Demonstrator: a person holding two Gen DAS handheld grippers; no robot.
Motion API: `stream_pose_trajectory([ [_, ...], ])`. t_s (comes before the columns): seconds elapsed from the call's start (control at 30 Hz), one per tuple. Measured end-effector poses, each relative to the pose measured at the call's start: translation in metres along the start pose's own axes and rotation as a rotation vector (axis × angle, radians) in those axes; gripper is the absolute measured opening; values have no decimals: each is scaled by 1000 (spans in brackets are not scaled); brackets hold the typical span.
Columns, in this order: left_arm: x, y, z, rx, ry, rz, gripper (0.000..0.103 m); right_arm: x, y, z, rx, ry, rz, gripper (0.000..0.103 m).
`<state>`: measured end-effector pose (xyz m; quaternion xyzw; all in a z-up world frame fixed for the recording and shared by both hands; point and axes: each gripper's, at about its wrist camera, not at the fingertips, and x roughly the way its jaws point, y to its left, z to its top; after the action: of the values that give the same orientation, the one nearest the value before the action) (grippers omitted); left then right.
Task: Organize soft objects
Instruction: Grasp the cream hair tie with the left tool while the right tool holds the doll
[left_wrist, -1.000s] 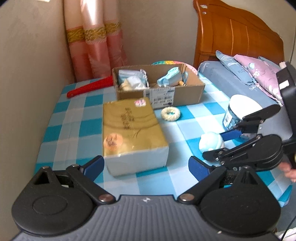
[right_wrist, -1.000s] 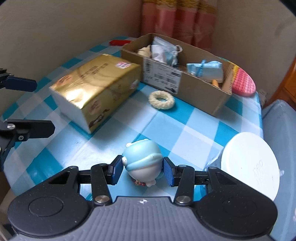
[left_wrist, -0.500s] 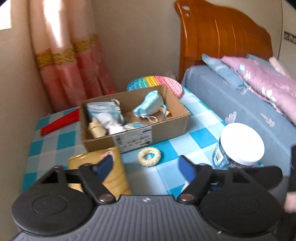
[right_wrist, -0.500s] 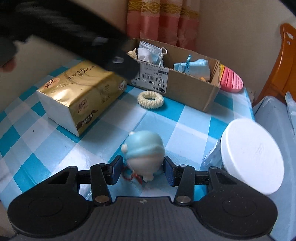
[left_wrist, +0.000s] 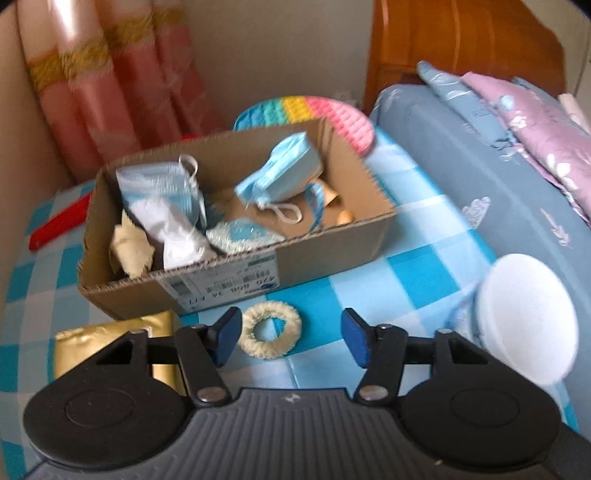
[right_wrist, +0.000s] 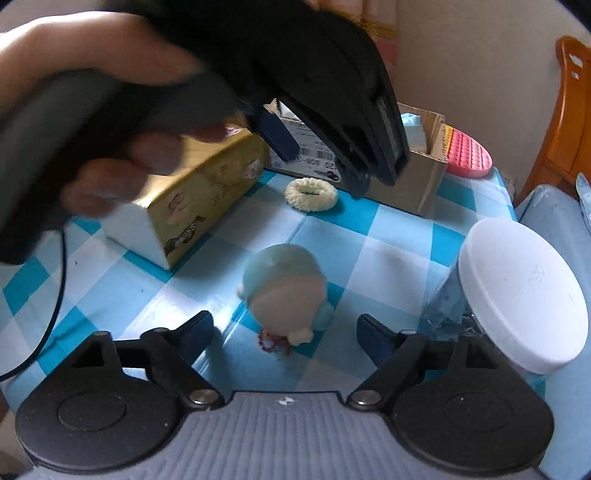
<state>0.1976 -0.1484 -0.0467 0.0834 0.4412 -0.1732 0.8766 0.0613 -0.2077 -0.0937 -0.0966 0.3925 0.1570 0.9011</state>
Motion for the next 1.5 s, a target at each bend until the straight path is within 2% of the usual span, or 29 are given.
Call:
stream_pose_trajectory([
  [0.17,15,2,1,-7,18,66,56,0,1,-4,4,-2,18,102],
  [0.43,26,-7,2,43,35,117,56,0,0,-7,-1,-14,18,103],
  [0.6,29,-12,4,57,48,116,57,0,1,-9,5,-19,12,103],
  [0.77,26,-17,3,61,61,41,57,-1,1,-9,4,-23,13,103],
  [0.87,27,-17,1,58,51,60,61,-2,1,-10,4,-27,13,103],
  [1.0,27,-17,1,49,45,70,61,-2,2,-11,4,-32,13,103],
  [1.07,27,-18,0,41,39,66,59,-2,1,-12,4,-37,14,103],
  [1.13,26,-17,-2,28,37,45,50,-3,2,-14,3,-43,15,103],
  [1.33,23,-19,-6,17,36,19,34,-6,2,-15,2,-51,15,103],
  [1.5,22,-17,-7,16,37,1,32,-4,2,-11,3,-40,13,103],
])
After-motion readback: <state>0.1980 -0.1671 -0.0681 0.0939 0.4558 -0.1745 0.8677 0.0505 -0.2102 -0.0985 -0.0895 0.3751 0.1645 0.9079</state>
